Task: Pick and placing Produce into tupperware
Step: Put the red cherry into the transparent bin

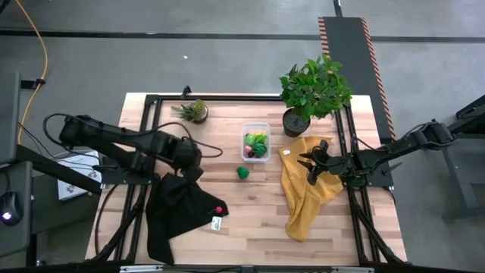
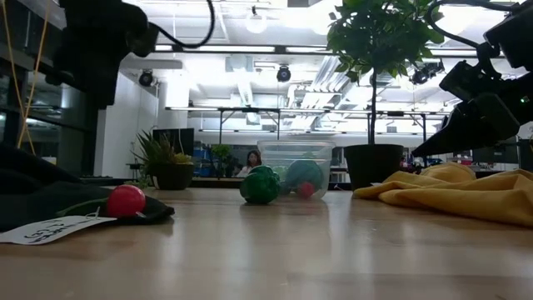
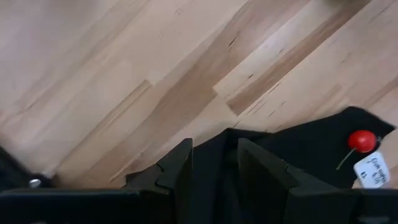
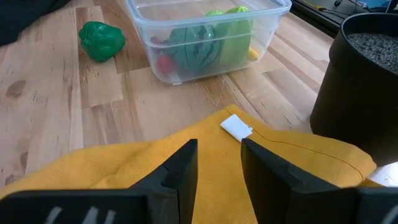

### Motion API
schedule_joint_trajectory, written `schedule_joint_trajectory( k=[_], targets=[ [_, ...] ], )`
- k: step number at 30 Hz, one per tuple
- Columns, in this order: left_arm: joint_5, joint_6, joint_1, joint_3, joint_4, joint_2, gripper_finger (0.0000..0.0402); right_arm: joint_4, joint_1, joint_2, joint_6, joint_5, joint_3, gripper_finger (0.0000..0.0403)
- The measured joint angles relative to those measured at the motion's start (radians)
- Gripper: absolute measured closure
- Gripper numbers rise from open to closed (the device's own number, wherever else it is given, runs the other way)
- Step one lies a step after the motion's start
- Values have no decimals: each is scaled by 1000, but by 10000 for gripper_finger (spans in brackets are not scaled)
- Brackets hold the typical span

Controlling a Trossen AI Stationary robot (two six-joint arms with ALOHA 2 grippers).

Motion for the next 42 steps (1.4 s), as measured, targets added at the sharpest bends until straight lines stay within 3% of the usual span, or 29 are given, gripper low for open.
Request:
schedule_joint_trajectory(
  k=[7, 17, 32, 42],
  targets=[
    [-114, -133, -107, -74, 125, -58, 284, 0, 0, 0, 0, 0, 0, 289],
    [-224, -331, -290, -97, 160, -62, 284, 0, 0, 0, 0, 0, 0, 289],
    [-415, -775, -758, -97, 171, -17, 284, 0, 0, 0, 0, 0, 0, 289],
    [-602, -812, -924, -97, 267, 49, 284, 0, 0, 0, 0, 0, 0, 289]
  ],
)
